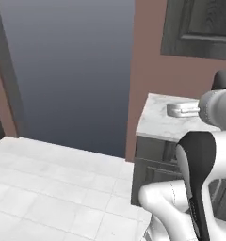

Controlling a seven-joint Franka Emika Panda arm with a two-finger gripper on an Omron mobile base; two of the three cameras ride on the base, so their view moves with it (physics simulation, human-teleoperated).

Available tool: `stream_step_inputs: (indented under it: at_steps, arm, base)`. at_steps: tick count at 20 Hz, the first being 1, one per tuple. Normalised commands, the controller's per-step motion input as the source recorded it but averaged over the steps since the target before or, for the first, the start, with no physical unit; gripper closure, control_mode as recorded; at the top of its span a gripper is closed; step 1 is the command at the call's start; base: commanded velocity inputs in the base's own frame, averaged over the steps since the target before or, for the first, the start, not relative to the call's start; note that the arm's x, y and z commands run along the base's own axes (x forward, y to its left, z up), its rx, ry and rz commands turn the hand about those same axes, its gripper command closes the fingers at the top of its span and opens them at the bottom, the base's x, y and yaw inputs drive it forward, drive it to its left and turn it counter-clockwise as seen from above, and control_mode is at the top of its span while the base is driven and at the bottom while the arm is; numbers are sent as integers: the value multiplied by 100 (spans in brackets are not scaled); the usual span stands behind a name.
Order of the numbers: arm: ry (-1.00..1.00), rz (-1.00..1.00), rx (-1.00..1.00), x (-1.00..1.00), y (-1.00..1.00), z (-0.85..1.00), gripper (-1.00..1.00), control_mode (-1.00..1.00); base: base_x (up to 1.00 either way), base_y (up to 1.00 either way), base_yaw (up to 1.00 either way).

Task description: Navigate to the fridge.

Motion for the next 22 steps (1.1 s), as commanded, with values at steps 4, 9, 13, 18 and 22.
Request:
stream_step_inputs:
  at_steps: [4, 9, 13, 18, 22]
  arm:
    - [0, 0, 0, 0, 0, 0, -100, 100]
    - [0, 0, 0, 0, 0, 0, -100, 100]
    - [0, 0, 0, 0, 0, 0, -100, 100]
    - [0, 0, 0, 0, 0, 0, -100, 100]
    - [0, 0, 0, 0, 0, 0, -100, 100]
  base:
    - [0, 3, 85]
    - [1, 0, 90]
    - [2, 0, 93]
    - [3, 0, 94]
    - [18, 0, 90]
